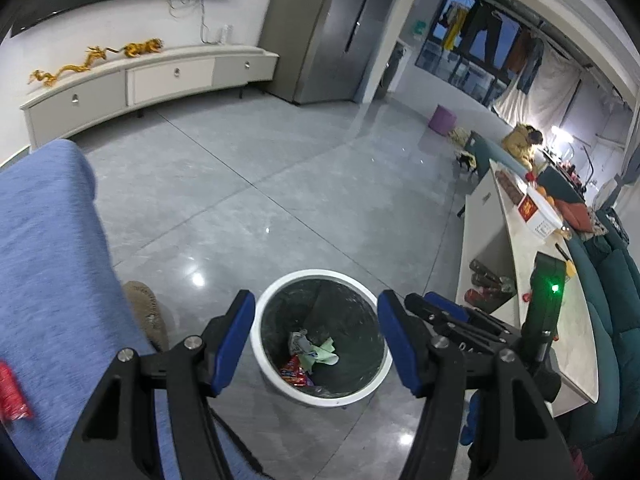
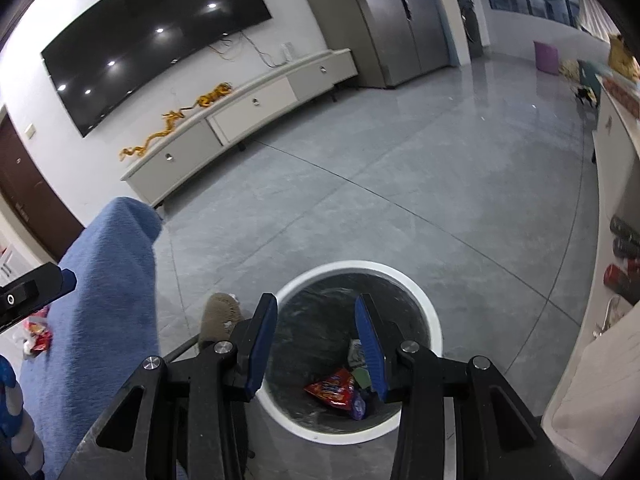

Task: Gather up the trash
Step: 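Return both tools to the remaining wrappers on the rug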

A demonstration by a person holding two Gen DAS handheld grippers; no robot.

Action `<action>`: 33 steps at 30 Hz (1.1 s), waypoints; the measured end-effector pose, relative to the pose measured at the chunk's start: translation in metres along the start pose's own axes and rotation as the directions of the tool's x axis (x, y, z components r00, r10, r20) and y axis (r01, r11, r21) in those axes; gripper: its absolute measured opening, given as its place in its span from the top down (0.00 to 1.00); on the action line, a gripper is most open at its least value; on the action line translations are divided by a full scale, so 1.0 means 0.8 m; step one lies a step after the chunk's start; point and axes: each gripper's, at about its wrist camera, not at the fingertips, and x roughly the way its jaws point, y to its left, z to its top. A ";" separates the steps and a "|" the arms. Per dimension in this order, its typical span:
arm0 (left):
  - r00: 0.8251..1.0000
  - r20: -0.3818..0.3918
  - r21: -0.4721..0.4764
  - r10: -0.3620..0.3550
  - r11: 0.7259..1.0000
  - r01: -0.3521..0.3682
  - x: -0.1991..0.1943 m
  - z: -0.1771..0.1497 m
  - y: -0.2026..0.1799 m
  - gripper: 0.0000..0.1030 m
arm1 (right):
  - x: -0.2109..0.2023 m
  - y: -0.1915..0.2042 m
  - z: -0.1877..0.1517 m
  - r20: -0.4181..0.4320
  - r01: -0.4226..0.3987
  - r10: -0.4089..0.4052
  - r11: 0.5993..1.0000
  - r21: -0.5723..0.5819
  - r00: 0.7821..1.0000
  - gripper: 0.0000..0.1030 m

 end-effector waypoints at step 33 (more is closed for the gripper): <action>0.917 0.187 -0.452 0.352 0.860 -0.238 -0.297 -0.175 0.287 0.40 | -0.010 0.342 -0.054 -0.147 -0.301 0.262 0.834 -0.463 0.954 0.63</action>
